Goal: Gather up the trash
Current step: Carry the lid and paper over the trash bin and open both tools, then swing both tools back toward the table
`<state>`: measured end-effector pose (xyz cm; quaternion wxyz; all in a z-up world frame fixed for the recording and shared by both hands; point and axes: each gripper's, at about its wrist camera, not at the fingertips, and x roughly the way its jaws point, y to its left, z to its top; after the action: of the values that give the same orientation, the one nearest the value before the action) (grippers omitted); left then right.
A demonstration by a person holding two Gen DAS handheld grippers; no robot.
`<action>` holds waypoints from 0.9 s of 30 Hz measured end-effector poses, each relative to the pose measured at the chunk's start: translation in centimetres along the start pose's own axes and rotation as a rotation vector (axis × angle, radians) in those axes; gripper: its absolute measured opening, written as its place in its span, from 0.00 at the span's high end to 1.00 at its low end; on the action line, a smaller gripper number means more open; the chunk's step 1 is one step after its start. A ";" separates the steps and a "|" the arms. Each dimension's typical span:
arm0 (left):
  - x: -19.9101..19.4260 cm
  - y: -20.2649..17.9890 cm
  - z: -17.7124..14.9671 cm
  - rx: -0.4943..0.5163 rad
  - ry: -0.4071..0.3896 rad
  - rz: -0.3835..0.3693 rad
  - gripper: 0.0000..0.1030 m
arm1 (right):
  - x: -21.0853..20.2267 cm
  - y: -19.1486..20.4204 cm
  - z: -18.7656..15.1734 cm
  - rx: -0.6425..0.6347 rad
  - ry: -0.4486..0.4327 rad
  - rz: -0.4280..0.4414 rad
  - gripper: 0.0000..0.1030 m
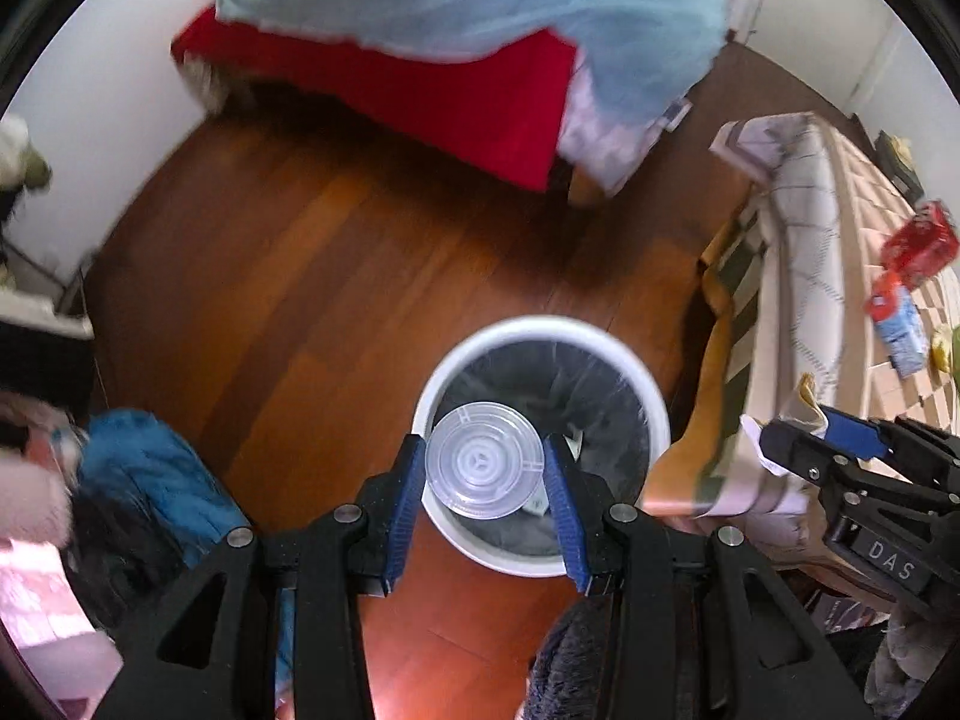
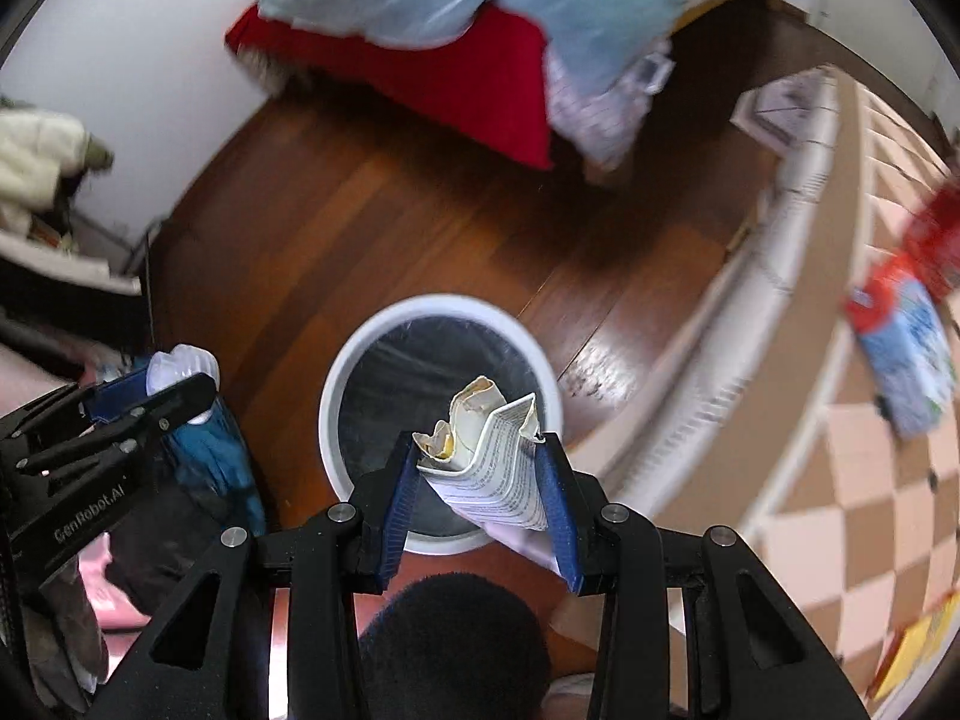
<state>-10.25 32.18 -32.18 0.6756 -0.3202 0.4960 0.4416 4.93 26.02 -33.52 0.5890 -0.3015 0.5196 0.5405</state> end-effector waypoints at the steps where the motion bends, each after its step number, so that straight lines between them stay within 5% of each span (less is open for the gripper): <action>1: 0.9 0.6 -0.2 -0.021 0.023 -0.008 0.65 | 0.9 0.6 0.3 -0.016 0.018 -0.003 0.60; 9: 4.3 3.0 -0.9 -0.122 0.121 -0.102 0.65 | 4.7 2.6 1.7 -0.080 0.102 -0.005 0.60; 14: 5.1 4.0 -0.6 -0.231 0.162 -0.275 0.64 | 5.5 2.1 2.3 -0.077 0.113 0.031 0.48; 16: 4.8 4.3 -0.4 -0.253 0.164 -0.301 0.54 | 5.4 1.9 2.5 -0.071 0.109 0.036 0.30; 18: 4.5 4.7 -0.3 -0.263 0.157 -0.302 0.21 | 5.0 1.8 2.5 -0.069 0.101 0.036 0.24; 21: 3.8 5.5 -0.2 -0.286 0.138 -0.301 0.18 | 4.7 2.1 2.6 -0.078 0.095 0.023 0.17; 27: 1.7 5.9 -0.2 -0.252 0.071 -0.181 0.07 | 3.7 2.9 2.1 -0.113 0.080 -0.012 0.07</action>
<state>-15.54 34.89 -33.79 0.6492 -0.4611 0.4294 0.4260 2.35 29.82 -35.76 0.5532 -0.3587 0.5096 0.5529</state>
